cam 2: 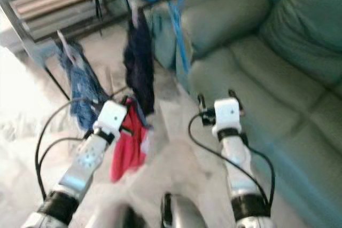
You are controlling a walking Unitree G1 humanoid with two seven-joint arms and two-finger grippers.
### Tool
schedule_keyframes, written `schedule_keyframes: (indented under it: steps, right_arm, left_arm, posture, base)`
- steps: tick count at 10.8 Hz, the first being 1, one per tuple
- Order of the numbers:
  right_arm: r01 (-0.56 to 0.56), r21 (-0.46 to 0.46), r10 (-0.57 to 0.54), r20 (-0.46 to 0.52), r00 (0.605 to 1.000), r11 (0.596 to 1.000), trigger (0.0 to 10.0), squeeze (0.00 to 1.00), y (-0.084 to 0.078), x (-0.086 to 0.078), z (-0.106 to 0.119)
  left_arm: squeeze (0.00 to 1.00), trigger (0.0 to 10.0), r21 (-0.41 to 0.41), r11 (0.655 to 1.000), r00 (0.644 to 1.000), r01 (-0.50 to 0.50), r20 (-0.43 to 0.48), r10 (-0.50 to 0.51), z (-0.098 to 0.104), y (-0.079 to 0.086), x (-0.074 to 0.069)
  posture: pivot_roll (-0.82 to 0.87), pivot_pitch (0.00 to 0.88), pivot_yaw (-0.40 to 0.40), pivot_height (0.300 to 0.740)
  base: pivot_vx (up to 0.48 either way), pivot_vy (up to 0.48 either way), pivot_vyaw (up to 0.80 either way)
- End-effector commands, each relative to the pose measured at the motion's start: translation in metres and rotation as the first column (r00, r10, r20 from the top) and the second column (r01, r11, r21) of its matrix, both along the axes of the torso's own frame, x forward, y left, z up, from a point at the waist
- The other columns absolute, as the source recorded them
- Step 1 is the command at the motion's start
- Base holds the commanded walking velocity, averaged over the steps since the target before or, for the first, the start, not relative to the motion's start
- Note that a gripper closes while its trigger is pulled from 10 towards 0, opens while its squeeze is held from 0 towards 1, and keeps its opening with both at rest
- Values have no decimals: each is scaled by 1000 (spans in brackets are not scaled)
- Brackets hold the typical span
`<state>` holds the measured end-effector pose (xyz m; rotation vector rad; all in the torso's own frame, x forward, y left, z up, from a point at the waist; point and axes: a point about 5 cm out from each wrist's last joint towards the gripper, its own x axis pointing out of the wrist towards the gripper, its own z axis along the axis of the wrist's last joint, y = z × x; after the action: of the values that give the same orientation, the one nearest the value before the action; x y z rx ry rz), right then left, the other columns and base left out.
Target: Hang hanger
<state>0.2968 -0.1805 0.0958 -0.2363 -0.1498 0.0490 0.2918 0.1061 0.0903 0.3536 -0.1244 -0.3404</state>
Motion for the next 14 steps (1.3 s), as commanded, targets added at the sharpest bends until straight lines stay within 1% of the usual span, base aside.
schedule_keyframes:
  steps: [1,4,5,7,9,12,14]
  right_arm:
    - [12,-4,-12,15,1000,1000,10000,0,-1,0,2]
    - [50,-25,-50,32,998,998,10000,0,-12,8,10]
    - [45,-38,-43,47,998,998,10000,0,-13,9,13]
    - [49,-24,-47,57,997,999,10000,0,-13,11,15]
    - [70,-24,-69,55,996,997,10000,0,-13,9,13]
    - [94,-57,-90,68,994,994,10000,0,-16,9,14]
    - [104,-43,-101,67,993,994,10000,0,-17,9,13]
  left_arm:
    - [0,10000,7,1000,999,-7,35,7,3,2,-2]
    - [0,10000,8,1000,999,1,37,-2,3,0,-4]
    - [0,10000,-5,999,999,36,32,-36,4,-4,-5]
    - [0,10000,-8,999,998,46,37,-45,6,-6,-5]
    - [0,10000,-25,997,997,74,23,-74,6,-8,-5]
    - [0,10000,-28,996,996,85,15,-85,5,-9,-6]
    - [0,10000,-35,994,995,101,12,-100,5,-10,-7]
  posture:
    - [-12,172,-34,740]
    - [-6,174,-34,740]
    - [-4,172,-34,740]
    - [-4,172,-34,740]
    - [-5,170,-33,740]
    - [-5,169,-33,740]
    - [-6,170,-32,740]
  base:
    - [0,0,0]
    - [0,0,0]
    - [0,0,750]
    - [0,0,634]
    - [0,0,0]
    - [255,0,0]
    - [324,0,0]
